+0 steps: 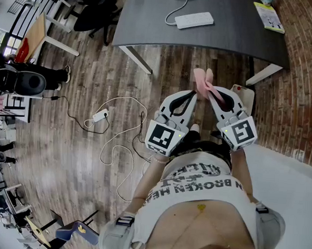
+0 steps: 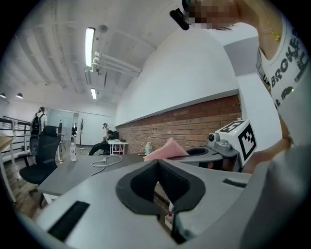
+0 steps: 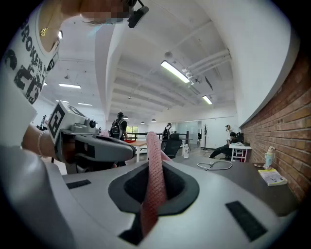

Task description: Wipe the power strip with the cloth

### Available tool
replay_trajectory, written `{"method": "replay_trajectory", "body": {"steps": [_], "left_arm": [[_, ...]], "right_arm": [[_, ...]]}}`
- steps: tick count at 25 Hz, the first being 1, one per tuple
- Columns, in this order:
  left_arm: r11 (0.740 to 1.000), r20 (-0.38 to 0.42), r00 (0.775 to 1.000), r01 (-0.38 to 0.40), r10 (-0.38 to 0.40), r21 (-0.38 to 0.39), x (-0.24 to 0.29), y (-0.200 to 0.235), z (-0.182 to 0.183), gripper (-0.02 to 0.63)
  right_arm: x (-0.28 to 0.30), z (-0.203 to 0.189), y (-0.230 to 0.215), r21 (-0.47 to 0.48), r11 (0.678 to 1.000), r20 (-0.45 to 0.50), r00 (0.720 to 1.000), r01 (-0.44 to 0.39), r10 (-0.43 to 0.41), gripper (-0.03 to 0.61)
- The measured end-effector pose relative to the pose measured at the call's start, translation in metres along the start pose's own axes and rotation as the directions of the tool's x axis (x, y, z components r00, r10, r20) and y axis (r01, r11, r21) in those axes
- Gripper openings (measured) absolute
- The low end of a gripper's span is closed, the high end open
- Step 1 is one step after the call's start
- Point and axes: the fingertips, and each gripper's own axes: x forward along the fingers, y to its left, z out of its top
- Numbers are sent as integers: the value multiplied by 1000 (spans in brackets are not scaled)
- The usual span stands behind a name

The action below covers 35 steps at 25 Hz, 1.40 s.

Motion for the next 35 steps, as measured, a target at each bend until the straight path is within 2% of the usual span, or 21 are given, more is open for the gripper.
{"method": "replay_trajectory", "body": {"steps": [10, 18, 26, 35], "left_arm": [[1000, -8, 1000, 18, -18, -15, 13, -26, -5, 8], [998, -17, 999, 51, -51, -38, 35, -19, -10, 8], [994, 11, 996, 90, -89, -54, 81, 25, -5, 8], [987, 23, 988, 154, -153, -42, 145, 108, 7, 8]], "right_arm": [[-26, -5, -23, 55, 998, 57, 998, 31, -34, 17], [-25, -12, -48, 82, 993, 49, 995, 84, -89, 17], [14, -10, -91, 77, 989, 34, 991, 126, -129, 17], [104, 5, -153, 57, 986, 51, 986, 154, -157, 17]]}}
